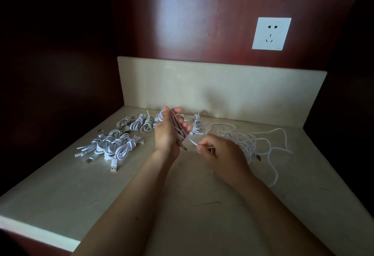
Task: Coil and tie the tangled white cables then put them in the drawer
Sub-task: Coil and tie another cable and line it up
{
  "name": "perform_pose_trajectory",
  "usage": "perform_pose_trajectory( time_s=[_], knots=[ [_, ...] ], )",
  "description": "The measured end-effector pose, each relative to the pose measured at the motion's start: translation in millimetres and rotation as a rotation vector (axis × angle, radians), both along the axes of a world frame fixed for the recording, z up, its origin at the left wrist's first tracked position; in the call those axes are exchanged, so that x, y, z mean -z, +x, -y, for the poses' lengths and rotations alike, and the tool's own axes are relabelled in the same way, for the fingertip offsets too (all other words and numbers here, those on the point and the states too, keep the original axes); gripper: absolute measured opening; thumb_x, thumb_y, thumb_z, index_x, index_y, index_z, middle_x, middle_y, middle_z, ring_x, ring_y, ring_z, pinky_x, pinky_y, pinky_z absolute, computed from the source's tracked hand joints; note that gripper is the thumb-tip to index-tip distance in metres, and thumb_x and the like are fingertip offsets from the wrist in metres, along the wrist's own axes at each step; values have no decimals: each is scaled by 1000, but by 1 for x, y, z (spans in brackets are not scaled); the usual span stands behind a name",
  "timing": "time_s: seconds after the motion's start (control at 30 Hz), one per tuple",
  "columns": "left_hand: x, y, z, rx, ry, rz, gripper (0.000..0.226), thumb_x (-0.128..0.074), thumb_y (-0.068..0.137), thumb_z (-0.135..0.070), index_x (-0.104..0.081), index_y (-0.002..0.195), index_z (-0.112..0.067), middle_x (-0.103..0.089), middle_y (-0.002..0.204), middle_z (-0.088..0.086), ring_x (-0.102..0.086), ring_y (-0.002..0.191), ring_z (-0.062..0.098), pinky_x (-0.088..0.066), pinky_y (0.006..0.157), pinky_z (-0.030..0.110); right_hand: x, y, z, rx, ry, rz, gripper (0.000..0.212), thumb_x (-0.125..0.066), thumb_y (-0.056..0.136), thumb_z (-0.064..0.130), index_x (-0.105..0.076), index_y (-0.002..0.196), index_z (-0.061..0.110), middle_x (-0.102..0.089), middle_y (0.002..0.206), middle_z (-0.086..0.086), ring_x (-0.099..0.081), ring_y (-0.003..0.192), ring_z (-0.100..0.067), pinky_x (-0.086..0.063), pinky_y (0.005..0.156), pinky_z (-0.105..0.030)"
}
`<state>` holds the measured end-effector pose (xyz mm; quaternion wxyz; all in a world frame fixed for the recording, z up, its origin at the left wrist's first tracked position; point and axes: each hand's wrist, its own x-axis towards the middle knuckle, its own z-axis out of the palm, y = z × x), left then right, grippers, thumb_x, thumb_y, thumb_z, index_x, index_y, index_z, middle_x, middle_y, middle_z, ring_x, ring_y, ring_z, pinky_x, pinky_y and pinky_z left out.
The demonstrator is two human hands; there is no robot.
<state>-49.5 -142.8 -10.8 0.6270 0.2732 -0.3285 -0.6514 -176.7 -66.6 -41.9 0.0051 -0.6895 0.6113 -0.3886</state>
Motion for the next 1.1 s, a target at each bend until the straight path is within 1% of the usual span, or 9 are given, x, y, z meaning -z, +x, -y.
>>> perform_pose_trajectory(
  time_s=[0.1, 0.3, 0.43, 0.5, 0.57, 0.7, 0.8, 0.93, 1.1],
  knots=[
    [0, 2, 2, -113, -7, 116, 38, -33, 106, -35, -56, 84, -14, -34, 47, -10, -27, 37, 4, -22, 37, 15, -2, 4, -2, 10, 20, -46, 21, -60, 87, 42, -66, 81, 22, -69, 77, 9, -62, 75, -11, -49, 68, -32],
    [9, 8, 8, -271, -229, 729, 42, -35, 104, -35, -51, 68, -19, -48, 57, -3, -40, 45, 10, -38, 52, 25, -11, -6, -3, 146, 83, 25, 45, -72, 73, 53, -47, 56, 18, -51, 54, 7, -47, 53, -7, -36, 54, -29],
    [11, 5, -2, 82, -312, 1093, 49, -38, 103, -39, -55, 63, -15, -55, 48, -3, -46, 40, 8, -38, 52, 24, -13, -11, 1, -92, 60, 325, 26, -75, 74, 26, -56, 59, 19, -54, 56, 7, -49, 55, -5, -42, 56, -32],
    [8, 2, -11, 248, -321, 1141, 53, -39, 103, -37, -55, 61, -10, -53, 43, -2, -45, 38, 9, -36, 49, 22, -14, -11, 2, -226, 59, 405, 24, -70, 84, 9, -59, 64, 18, -56, 56, 13, -49, 56, 1, -39, 59, -22],
    [5, 3, -15, 385, -296, 1083, 52, -38, 103, -40, -57, 65, -10, -54, 48, 1, -42, 40, 12, -35, 45, 21, -15, -10, 3, -296, 45, 449, 18, -61, 91, 9, -61, 73, 11, -61, 62, 10, -56, 62, 1, -41, 65, -19],
    [1, 3, -16, 655, -146, 836, 53, -38, 95, -60, -52, 65, -19, -40, 50, -1, -30, 41, 10, -24, 36, 17, -10, -12, 8, -295, -1, 580, 5, -53, 93, 15, -53, 88, 16, -65, 70, 1, -67, 70, -23, -50, 71, -39],
    [0, 0, -21, 674, -125, 654, 37, -56, 85, -52, -48, 67, -21, -28, 49, -5, -24, 40, 5, -20, 34, 14, -9, -13, 7, -262, -56, 617, 6, -52, 95, 17, -49, 92, 21, -64, 70, 0, -62, 65, -22, -46, 65, -41],
    [-7, 2, -15, 517, -33, 237, 27, -49, 97, -36, -60, 80, -18, -22, 44, -9, -21, 36, 1, -16, 32, 12, -2, -18, 6, -44, -48, 338, 14, -45, 88, 42, -49, 88, 29, -55, 67, 7, -51, 61, -13, -42, 61, -37],
    [-12, 4, -14, 417, -41, -66, 28, -41, 101, -37, -61, 91, -20, -22, 43, -11, -23, 36, 2, -18, 30, 11, 0, -21, 9, 147, 93, 52, 33, -49, 96, 26, -35, 66, 20, -44, 62, 1, -48, 69, -27, -34, 61, -39]
  ],
)
